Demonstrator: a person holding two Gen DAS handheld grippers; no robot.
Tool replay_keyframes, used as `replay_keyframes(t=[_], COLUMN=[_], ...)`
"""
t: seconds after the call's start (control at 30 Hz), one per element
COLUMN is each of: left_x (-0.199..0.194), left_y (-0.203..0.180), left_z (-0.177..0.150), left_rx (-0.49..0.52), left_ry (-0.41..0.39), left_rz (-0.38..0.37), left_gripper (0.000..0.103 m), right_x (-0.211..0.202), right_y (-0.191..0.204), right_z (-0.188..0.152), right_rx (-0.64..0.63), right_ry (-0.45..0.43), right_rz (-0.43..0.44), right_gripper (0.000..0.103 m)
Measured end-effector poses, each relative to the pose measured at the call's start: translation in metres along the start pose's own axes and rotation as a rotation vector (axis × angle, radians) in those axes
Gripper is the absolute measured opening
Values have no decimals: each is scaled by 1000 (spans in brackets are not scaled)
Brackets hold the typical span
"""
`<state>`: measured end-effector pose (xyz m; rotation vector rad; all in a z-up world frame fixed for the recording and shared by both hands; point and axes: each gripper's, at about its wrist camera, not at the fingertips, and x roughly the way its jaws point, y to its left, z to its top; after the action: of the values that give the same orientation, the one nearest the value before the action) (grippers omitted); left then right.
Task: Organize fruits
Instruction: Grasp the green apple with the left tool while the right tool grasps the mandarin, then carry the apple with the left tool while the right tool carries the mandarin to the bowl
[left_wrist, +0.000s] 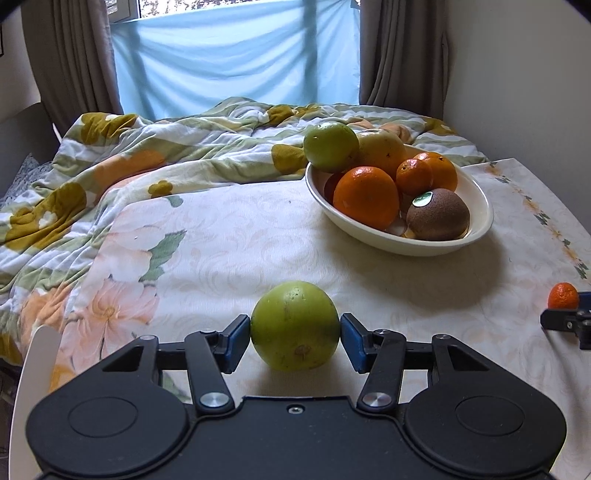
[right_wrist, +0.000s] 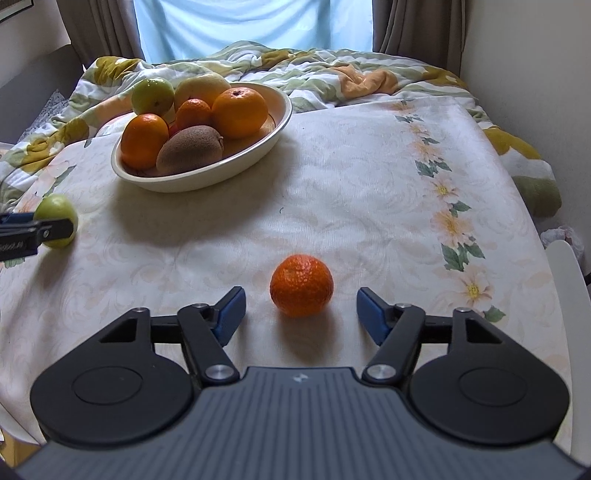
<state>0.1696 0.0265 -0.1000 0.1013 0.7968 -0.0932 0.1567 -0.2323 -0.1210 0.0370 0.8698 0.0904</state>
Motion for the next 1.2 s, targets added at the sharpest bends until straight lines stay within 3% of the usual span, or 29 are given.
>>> replay_keyframes(t=[0.23, 0.37, 0.83, 1.2], left_x=[-4, -10, -43, -64], left_y=[2, 2, 0, -7], left_z=[-5, -7, 14, 52], left_rx=[-29, -38, -67, -87], left_ry=[0, -2, -22, -44], left_rz=[-12, -21, -65, -119], left_gripper=[58, 58, 58, 58], right_x=[5, 6, -15, -47], right_y=[4, 8, 22, 27], right_z=[4, 6, 21, 64], right_rx=[-20, -50, -50, -29], right_ry=[-14, -19, 0, -11], right_rz=[-14, -37, 2, 11], right_gripper=[73, 51, 51, 51])
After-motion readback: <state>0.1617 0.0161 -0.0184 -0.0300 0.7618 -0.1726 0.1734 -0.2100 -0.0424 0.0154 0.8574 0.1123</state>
